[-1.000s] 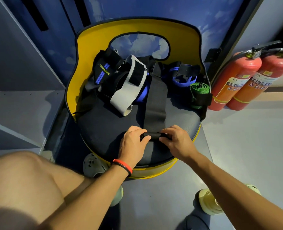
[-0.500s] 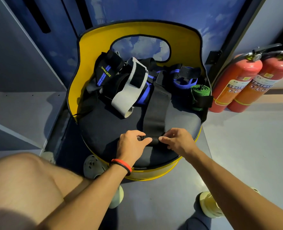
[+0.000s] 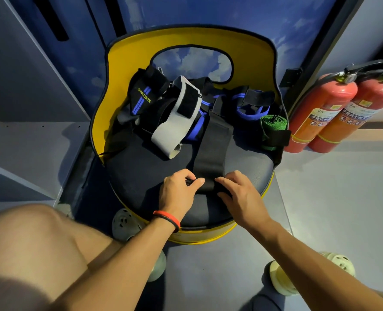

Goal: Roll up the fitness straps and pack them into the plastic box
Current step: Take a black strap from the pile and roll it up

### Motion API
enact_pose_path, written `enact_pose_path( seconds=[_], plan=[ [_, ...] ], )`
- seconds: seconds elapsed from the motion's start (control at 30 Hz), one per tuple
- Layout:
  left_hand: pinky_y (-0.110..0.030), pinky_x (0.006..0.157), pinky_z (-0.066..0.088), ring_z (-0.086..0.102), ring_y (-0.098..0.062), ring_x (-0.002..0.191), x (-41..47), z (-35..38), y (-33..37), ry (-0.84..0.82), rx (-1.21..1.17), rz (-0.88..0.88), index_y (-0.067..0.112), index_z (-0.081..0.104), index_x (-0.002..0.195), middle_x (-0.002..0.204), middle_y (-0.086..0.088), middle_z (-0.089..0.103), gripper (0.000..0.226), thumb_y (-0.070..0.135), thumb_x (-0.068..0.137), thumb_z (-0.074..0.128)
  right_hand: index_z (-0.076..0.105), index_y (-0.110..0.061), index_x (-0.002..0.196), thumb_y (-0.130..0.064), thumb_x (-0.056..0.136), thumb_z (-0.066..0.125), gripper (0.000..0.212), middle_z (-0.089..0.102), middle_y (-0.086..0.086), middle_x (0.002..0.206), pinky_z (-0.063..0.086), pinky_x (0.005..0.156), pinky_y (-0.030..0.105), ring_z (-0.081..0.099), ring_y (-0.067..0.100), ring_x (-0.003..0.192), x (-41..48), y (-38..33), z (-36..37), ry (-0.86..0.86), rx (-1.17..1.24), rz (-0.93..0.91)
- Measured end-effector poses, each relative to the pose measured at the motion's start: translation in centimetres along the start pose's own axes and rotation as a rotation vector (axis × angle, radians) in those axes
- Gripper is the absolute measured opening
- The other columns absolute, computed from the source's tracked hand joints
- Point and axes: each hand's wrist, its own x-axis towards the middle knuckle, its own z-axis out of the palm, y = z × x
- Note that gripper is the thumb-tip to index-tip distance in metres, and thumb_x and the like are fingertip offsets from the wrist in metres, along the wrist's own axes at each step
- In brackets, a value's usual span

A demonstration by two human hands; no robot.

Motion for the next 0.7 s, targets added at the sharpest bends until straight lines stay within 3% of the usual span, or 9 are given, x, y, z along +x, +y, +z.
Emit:
enact_pose_path(
  seconds=[0.13,0.3,0.47,0.6,0.7],
  plan=[
    [-0.031,0.077,0.056,0.063,-0.014,0.090,0.0,0.0,0.2,0.021,0.040,0.116,0.020,0.076,0.098,0.103,0.003,0.064,0.021,0.039,0.093,0.070,0.070,-0.012,0.128,-0.019,0.091,0.076,0.038,0.065,0.005,0.108,0.046,0.081,0.026,0.061,0.025,0.098,0.5,0.3,-0.7,-0.044,0.049,0.022],
    [-0.029,0.070,0.058,0.068,-0.015,0.085,-0.2,-0.3,0.3,0.057,-0.043,0.087,0.022,0.077,0.097,0.089,0.004,0.073,0.013,0.032,0.093,0.071,0.068,-0.019,0.114,-0.024,0.090,0.076,0.026,0.068,-0.002,0.101,0.050,0.076,0.027,0.061,0.017,0.089,0.6,-0.2,-1.1,-0.025,0.211,0.159],
    [-0.035,0.086,0.059,0.068,-0.015,0.097,-0.9,-0.3,-0.4,-0.054,-0.069,0.092,0.022,0.071,0.125,0.113,0.001,0.069,0.044,0.040,0.085,0.078,0.074,-0.017,0.119,-0.034,0.092,0.074,0.032,0.074,0.001,0.104,0.056,0.083,0.033,0.067,0.018,0.093,1.0,-0.2,-1.5,-0.067,0.275,0.312],
    [-0.026,0.077,0.057,0.066,-0.006,0.085,-1.0,-0.8,-0.3,-0.012,-0.102,0.026,0.023,0.074,0.118,0.098,0.003,0.071,0.038,0.038,0.084,0.081,0.076,-0.013,0.112,-0.040,0.092,0.073,0.034,0.076,0.001,0.093,0.050,0.073,0.022,0.068,0.014,0.084,1.5,-0.2,-2.0,-0.201,0.317,0.443],
    [-0.017,0.063,0.048,0.064,-0.006,0.080,-0.9,-1.0,0.0,-0.034,-0.079,-0.031,0.021,0.076,0.110,0.093,0.002,0.074,0.035,0.043,0.083,0.080,0.079,-0.005,0.096,-0.034,0.086,0.080,0.030,0.076,0.011,0.079,0.062,0.076,0.033,0.073,0.018,0.072,1.9,0.1,-2.5,-0.256,0.624,0.678]
  ],
)
